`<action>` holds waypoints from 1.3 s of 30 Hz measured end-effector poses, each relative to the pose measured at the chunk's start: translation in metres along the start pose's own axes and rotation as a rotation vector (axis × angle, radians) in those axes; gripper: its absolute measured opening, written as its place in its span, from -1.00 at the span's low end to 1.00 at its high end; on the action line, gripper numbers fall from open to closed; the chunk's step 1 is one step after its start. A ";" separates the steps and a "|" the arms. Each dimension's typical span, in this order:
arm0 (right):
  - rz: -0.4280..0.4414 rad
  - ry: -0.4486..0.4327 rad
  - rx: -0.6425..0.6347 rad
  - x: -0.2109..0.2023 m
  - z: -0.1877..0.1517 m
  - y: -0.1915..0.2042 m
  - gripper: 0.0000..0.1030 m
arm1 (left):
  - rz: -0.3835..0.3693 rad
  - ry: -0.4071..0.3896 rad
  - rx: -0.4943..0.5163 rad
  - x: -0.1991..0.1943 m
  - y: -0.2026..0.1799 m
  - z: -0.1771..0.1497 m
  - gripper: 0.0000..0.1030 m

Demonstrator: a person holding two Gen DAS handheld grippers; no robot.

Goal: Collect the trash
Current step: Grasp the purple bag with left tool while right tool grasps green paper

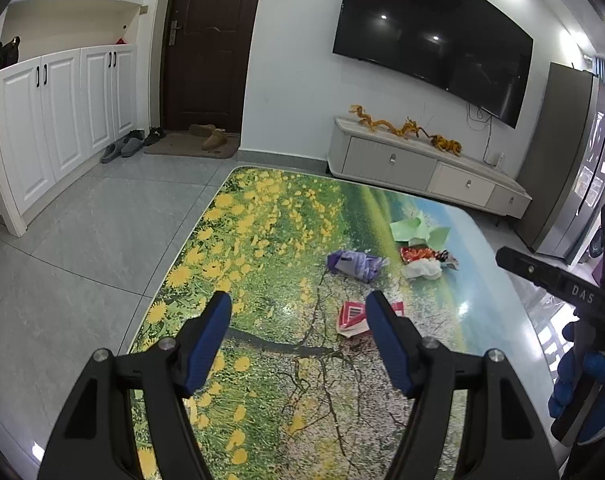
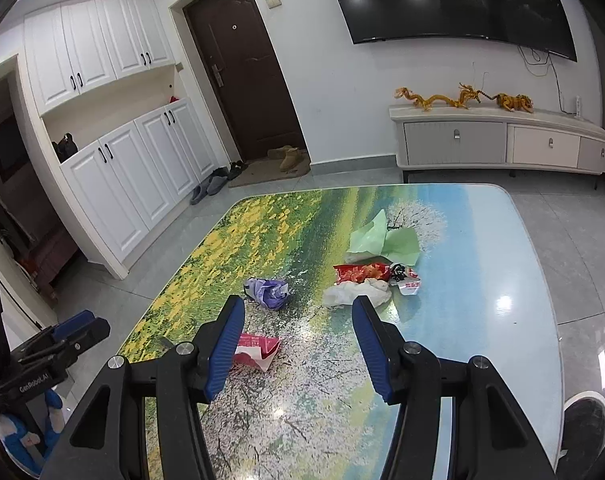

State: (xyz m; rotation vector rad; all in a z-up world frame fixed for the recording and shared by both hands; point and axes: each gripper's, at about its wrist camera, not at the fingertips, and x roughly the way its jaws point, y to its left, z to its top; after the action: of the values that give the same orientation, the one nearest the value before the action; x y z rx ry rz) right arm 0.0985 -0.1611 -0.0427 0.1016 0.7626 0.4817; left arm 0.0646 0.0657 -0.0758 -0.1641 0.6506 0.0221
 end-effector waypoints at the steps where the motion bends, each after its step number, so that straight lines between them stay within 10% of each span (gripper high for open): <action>1: 0.000 0.009 0.002 0.006 0.000 0.000 0.04 | -0.003 0.003 0.002 0.004 0.001 0.000 0.32; 21: -0.007 0.060 -0.063 0.060 0.022 -0.018 0.04 | -0.182 0.136 0.075 0.098 0.025 0.038 0.32; 39: -0.072 0.104 0.024 0.111 0.042 -0.110 0.04 | -0.430 0.268 0.385 0.185 -0.053 0.055 0.32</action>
State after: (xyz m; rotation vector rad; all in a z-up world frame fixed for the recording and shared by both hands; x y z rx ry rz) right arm 0.2382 -0.2051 -0.1115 0.0717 0.8711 0.4113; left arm 0.2489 0.0164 -0.1375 0.0695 0.8622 -0.5444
